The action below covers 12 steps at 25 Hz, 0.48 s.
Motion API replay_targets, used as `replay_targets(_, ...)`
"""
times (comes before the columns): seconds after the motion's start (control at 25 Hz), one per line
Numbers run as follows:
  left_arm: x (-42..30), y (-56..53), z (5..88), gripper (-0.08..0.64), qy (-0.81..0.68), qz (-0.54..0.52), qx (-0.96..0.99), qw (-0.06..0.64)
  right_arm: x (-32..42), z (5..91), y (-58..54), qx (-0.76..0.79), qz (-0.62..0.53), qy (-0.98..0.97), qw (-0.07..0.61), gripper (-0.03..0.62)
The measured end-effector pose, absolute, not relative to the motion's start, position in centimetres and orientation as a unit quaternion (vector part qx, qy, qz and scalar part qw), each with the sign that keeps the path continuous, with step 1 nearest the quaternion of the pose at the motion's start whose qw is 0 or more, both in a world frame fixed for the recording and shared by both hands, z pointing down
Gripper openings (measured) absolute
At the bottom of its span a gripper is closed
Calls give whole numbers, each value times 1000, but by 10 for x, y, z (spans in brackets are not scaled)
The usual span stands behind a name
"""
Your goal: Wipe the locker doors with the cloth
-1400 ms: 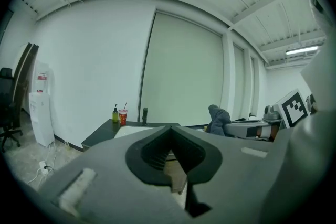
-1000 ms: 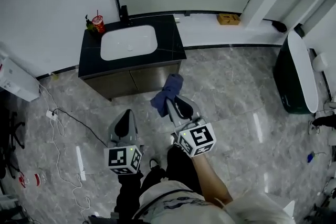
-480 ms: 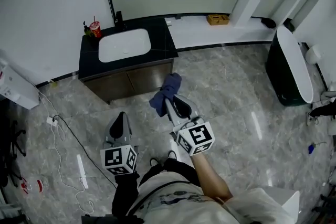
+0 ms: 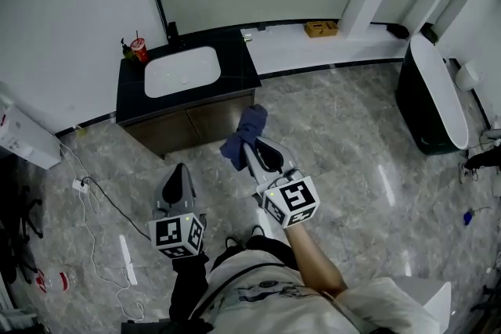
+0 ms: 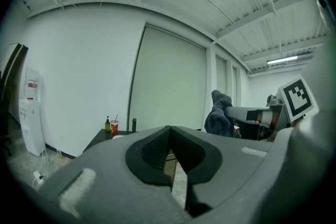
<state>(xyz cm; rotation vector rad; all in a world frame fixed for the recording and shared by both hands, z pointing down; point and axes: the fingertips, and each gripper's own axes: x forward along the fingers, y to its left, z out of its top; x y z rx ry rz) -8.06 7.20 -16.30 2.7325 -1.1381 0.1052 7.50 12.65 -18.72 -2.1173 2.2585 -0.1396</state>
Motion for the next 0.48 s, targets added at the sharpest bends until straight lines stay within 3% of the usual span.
replay_targets(0.48, -65, 71, -168, -2, -373, 27, 923, 90, 80, -186, 122, -675, -48, 735, 28, 55)
